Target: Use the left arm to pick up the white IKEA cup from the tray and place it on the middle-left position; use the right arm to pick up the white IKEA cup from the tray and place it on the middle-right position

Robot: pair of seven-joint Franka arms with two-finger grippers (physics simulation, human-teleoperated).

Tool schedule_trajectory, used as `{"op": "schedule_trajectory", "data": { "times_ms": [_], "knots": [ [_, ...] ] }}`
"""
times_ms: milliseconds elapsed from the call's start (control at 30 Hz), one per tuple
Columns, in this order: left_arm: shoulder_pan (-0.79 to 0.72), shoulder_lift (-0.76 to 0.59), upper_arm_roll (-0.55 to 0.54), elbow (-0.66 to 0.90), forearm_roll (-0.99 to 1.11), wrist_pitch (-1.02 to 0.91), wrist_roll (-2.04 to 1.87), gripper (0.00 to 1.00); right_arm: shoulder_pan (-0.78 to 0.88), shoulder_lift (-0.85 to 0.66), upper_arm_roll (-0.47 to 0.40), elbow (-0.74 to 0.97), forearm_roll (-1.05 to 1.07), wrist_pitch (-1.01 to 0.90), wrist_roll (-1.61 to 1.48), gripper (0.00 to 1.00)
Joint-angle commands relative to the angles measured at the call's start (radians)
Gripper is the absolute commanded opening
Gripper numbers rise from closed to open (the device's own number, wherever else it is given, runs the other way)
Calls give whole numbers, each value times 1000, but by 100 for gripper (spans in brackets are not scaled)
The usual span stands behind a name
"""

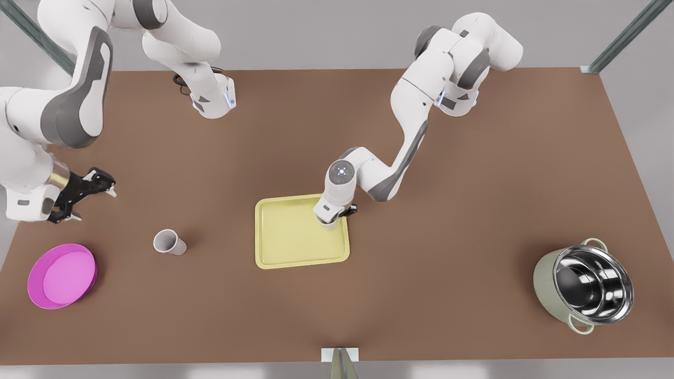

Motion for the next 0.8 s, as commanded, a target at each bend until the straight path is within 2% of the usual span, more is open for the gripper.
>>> {"op": "schedule_trajectory", "data": {
  "times_ms": [0, 133, 267, 367, 467, 633, 667, 700, 767],
  "knots": [
    [3, -17, 14, 2, -7, -67, -87, 9, 5, -101, 27, -116, -1, -32, 726, 100],
    [162, -94, 20, 4, -3, -115, 48, 9, 5, -143, 36, -178, 13, -13, 835, 100],
    [366, -105, 25, -1, -3, -150, 451, 10, 4, -137, 39, -155, 13, -27, 838, 100],
    [475, -88, 23, -44, -1, -70, 664, 10, 2, -65, 36, -86, 13, -67, 838, 100],
    [486, -31, 23, -49, -3, 62, 709, 10, 0, -65, 38, -86, 14, -61, 831, 100],
    [483, 12, 23, -41, -9, 85, 703, 12, -4, -22, 33, -53, 17, -50, 843, 100],
    [484, 14, 22, -36, -7, 86, 715, 95, 0, -20, 41, -53, 16, -47, 840, 100],
    [486, 14, 23, -19, -12, 85, 738, 100, -4, -12, 35, -44, 16, -47, 840, 100],
    [486, 14, 23, -19, -7, 85, 740, 100, -13, -8, 26, -43, 17, -47, 840, 100]
  ]
}}
